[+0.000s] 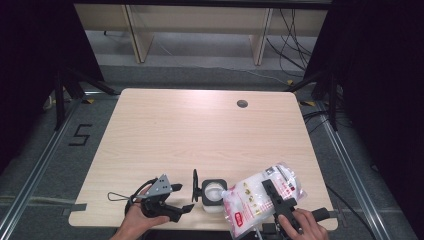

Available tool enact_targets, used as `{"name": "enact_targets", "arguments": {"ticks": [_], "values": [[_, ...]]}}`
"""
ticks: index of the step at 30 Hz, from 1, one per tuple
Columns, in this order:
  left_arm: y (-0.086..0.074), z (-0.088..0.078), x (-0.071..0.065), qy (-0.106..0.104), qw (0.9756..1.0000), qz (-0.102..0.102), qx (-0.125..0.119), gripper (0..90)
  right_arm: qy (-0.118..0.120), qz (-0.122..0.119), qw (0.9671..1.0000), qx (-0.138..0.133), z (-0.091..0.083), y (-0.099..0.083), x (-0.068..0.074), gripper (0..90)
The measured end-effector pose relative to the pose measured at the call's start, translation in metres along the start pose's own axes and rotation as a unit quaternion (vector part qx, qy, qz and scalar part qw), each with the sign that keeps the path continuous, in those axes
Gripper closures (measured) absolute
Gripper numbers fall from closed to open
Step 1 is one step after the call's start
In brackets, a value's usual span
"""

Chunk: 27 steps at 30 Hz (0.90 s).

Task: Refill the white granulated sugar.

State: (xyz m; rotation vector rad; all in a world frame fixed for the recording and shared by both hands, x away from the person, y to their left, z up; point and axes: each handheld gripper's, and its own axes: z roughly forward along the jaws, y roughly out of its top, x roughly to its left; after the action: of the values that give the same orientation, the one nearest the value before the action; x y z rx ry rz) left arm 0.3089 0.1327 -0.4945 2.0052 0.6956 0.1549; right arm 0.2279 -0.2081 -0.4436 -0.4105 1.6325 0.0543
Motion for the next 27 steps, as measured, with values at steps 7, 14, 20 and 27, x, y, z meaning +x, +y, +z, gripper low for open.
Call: {"name": "enact_targets", "arguments": {"ticks": [7, 14, 20, 27], "values": [[0.0002, -0.0013, 0.0009, 0.004, 0.9999, 0.009, 0.009, 19.8, 0.028, 0.008, 0.9994, 0.018, -0.0028, 0.0008, -0.0003, 56.9], [-0.0003, 0.0002, -0.0002, 0.0, 1.0, 0.002, -0.001, 19.8, 0.005, 0.005, 1.0, 0.004, -0.0019, -0.0011, 0.0006, 56.9], [-0.0002, 0.0, 0.0007, 0.001, 1.0, 0.006, 0.002, 19.8, 0.001, 0.009, 0.9999, 0.003, -0.0021, -0.0011, 0.0004, 56.9], [0.0, 0.0002, 0.0007, 0.0, 1.0, 0.004, 0.002, 19.8, 0.007, 0.006, 0.9999, 0.004, -0.002, -0.0001, -0.0002, 56.9]]}}
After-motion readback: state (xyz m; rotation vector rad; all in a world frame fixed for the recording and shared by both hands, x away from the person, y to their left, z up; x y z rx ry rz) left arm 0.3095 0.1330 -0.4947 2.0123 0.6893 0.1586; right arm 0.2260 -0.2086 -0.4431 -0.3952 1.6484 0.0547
